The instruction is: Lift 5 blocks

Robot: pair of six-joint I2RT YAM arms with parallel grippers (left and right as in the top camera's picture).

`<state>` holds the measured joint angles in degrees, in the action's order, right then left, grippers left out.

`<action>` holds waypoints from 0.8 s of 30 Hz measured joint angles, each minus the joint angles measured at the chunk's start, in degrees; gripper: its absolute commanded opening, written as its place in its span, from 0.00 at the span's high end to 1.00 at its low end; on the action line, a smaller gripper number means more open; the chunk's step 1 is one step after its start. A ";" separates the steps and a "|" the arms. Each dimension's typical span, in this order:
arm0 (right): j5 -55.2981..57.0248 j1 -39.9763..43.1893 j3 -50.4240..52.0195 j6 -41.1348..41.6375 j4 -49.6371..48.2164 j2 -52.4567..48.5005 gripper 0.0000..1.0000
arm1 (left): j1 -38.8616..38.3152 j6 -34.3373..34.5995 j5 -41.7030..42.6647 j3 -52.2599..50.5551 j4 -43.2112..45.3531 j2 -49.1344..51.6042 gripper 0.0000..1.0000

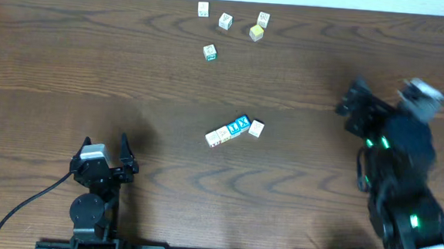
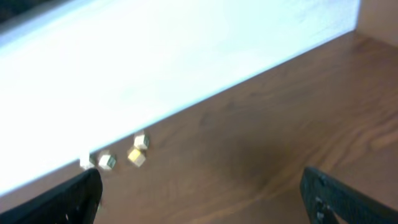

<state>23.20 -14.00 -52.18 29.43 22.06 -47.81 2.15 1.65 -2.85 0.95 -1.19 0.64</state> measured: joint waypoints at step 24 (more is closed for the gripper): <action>-10.75 8.96 51.34 -2.95 -35.76 43.04 0.01 | 0.00 0.00 0.17 0.07 -0.09 -0.02 0.22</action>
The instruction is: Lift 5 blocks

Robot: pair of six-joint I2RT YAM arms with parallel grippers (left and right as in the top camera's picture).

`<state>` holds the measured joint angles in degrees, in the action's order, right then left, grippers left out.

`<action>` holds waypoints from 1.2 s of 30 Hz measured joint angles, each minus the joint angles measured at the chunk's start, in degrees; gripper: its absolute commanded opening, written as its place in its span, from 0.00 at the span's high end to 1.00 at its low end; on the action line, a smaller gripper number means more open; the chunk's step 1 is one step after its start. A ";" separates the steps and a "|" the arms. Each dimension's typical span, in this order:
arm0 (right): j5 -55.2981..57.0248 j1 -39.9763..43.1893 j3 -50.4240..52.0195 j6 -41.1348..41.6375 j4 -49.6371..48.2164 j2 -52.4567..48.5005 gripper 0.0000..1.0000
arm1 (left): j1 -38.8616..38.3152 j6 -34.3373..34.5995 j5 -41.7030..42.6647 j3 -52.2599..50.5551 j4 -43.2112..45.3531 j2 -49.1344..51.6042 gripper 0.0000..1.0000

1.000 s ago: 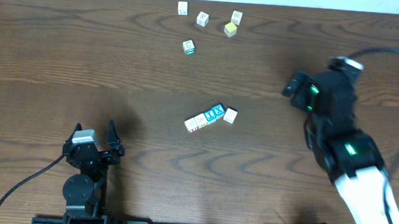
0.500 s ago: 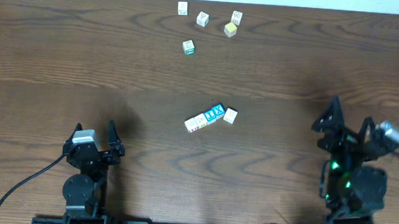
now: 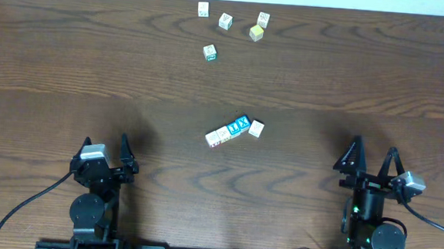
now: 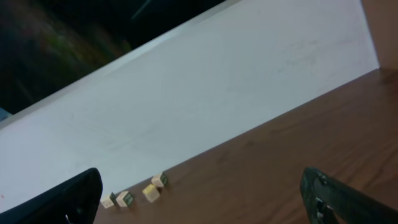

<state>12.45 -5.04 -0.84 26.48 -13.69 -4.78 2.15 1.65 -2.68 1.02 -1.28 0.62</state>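
Five small blocks lie near the table's far edge: a white one (image 3: 203,9), a second (image 3: 225,20), a third (image 3: 263,19), a yellow one (image 3: 256,32) and a green-marked one (image 3: 209,53). At mid-table a short row of blocks (image 3: 223,134) ends in a blue-lettered block (image 3: 240,125), with a single block (image 3: 256,128) beside it. My left gripper (image 3: 106,150) stands open at the front left, empty. My right gripper (image 3: 372,158) stands open at the front right, empty, far from every block. In the right wrist view the yellow block (image 4: 151,192) shows far ahead between the fingers (image 4: 81,194).
The brown wooden table (image 3: 348,78) ends at a white wall (image 4: 217,93) along its far edge. Both arm bases sit at the front edge, and a cable (image 3: 24,205) runs left from the left arm.
My right arm was stretched out over the right side of the table; now it stands folded back at the front right, its gripper open. The blocks and left arm have not moved.
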 measured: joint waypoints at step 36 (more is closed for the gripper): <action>-1.53 1.44 0.44 -10.47 16.68 4.04 0.01 | 0.00 0.00 0.02 0.00 0.00 0.00 0.22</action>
